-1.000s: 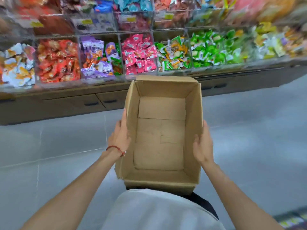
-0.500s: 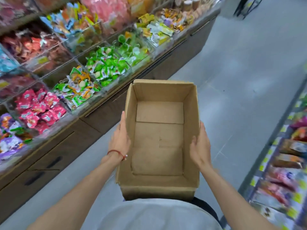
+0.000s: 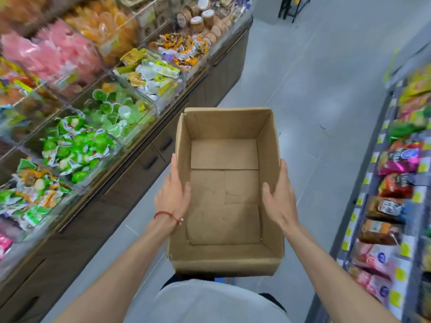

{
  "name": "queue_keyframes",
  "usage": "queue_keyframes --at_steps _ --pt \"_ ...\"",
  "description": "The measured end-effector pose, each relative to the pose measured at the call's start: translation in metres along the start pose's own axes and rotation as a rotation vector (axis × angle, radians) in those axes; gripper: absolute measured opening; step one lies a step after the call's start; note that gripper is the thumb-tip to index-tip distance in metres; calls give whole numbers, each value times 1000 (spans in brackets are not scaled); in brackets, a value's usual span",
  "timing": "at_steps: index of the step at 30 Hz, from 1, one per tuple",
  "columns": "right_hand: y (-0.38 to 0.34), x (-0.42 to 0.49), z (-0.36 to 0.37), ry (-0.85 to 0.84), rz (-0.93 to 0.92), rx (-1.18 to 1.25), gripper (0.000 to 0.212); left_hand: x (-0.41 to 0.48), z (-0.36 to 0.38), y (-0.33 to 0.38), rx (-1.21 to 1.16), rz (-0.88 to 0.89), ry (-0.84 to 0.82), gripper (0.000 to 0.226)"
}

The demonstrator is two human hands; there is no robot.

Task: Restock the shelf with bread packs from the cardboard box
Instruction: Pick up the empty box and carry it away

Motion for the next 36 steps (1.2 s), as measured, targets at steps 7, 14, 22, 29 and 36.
queue_keyframes --at_steps 7,14,22,29,36 --pt "-23 146 -38 37 102 50 86 150 14 105 13 88 -23 83" --pt "-41 289 -92 119 186 119 94 296 23 221 14 221 -64 86" --pt "-28 469 -165 150 210 156 100 442 67 368 46 262 -71 90" --pt "-25 636 -252 112 177 140 103 551 88 503 41 192 -66 92" --pt "-39 795 -311 102 152 107 104 672 105 611 -4 182 -43 93"
Point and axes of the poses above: each hand's wrist, its own x-axis towards the middle knuckle, its own z-axis out of the palm, y = z × x, the point moved 7 cm from there along x, towards the middle knuckle, and after that the axes turned 2 degrees about x, right-handed, at the moved point
